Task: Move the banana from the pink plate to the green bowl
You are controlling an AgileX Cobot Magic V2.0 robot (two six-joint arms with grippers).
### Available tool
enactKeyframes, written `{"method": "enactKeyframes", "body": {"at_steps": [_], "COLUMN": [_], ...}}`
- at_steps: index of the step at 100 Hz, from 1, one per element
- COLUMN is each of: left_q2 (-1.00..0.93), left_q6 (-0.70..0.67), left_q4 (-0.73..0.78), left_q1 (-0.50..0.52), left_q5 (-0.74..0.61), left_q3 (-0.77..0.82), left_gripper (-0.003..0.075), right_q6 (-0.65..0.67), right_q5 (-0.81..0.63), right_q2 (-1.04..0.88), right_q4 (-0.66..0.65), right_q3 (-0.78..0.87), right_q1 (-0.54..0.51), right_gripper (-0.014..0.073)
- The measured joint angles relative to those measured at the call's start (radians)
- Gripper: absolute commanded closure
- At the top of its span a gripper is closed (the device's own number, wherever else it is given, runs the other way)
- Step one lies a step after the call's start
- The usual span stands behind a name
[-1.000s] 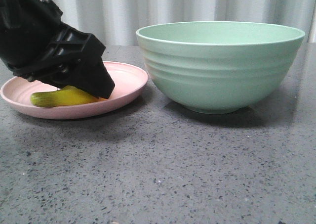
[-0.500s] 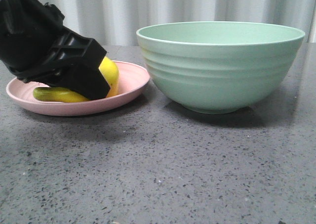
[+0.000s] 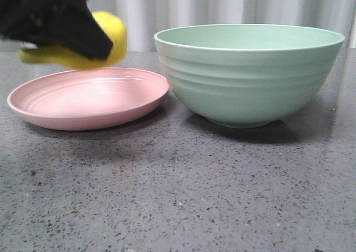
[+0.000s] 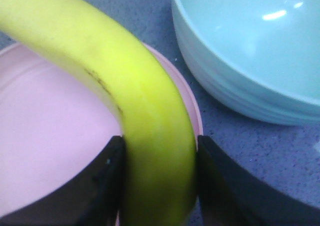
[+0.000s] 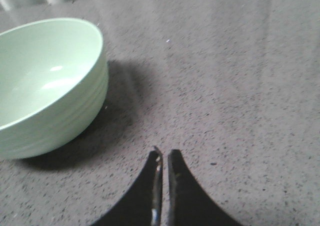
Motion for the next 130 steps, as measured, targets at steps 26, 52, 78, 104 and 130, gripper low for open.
{"method": "enactKeyframes", "body": {"at_steps": [26, 52, 78, 104, 130], "left_q2": [-0.082, -0.057, 0.036, 0.068, 0.068], "left_q6": [0.0, 0.0, 0.0, 0.0, 0.0], "left_q4": [0.006, 0.029, 0.033, 0.033, 0.033], "left_q1": [-0.118, -0.269, -0.401, -0.453, -0.454], "left_q5": [0.009, 0.011, -0.039, -0.072, -0.088], "left_q3": [-0.066, -0.076, -0.078, -0.08, -0.081], "left_gripper": [0.0629, 0.0629, 0.0629, 0.0629, 0.0629], "right_q6": [-0.023, -0.026, -0.027, -0.028, -0.029], "right_q5": [0.157, 0.146, 0.126, 0.115, 0.111], "right_q2": [0.213, 0.405, 0.596, 0.804, 0.964], "right_q4": [-0.002, 0.141, 0.309, 0.401, 0.442], "right_q3": [-0.177, -0.342, -0.451, -0.554, -0.627], "right_q1": [0.091, 0.187, 0.257, 0.269, 0.269], "right_gripper": [0.0418, 0.0168, 0.0168, 0.0168, 0.0173]}}
